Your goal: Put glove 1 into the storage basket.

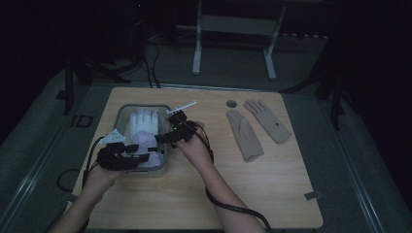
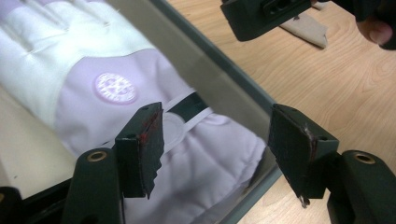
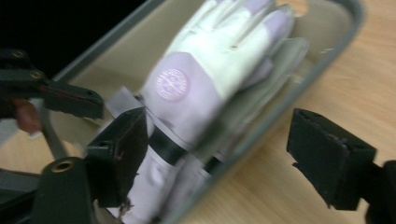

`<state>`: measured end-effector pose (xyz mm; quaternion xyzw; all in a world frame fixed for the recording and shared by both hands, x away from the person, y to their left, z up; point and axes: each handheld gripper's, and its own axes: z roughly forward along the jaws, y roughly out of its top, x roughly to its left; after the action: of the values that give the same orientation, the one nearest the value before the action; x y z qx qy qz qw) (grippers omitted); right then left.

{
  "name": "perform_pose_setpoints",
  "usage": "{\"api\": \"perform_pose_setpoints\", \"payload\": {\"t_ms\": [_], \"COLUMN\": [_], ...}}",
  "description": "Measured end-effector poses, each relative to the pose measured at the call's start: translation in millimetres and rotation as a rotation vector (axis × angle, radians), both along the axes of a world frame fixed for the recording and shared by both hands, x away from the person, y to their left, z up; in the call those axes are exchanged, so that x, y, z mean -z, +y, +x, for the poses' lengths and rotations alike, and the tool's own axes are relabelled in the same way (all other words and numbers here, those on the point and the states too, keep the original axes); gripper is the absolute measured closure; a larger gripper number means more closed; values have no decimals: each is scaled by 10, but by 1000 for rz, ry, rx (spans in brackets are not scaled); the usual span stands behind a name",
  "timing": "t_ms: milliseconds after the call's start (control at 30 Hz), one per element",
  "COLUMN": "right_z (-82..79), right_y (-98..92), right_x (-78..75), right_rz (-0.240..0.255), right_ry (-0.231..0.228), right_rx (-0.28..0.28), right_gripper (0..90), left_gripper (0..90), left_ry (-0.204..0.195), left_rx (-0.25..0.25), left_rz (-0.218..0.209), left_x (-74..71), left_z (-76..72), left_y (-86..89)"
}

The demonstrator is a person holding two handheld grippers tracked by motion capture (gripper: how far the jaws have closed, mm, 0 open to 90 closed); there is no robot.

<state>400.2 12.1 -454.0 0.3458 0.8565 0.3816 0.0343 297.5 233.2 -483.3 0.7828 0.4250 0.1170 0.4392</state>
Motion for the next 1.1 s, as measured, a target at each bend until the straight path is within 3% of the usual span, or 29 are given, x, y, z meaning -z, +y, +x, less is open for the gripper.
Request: {"api": "perform_pose_setpoints", "payload": {"t_ms": [400,667,733,867,1100], "right_z": [-53,-103,-108,-111,-149], "right_y": [-556,-924,-1002,-1147,-1417], "right_x": [1,-17,-11,19,52], "right_rz": [6,18,19,18,15], "right_ry": [-30,-54,-56,-56,-84], "right_rx": [23,57,67,87,99], "right_gripper": [185,185,185,182,159], "left_gripper": [368,255,165,149,149], "left_ry": [4,0,-5,-7,-57], "left_rx": [70,125,132,173,189], "left_rz": [-50,-82,-66,-99,-121], "left_x": [-16,0,18,39,151], "left_z": [-76,-112,-123,-157,-209], "left_y": [-363,-660,-756,-910,-1153]}}
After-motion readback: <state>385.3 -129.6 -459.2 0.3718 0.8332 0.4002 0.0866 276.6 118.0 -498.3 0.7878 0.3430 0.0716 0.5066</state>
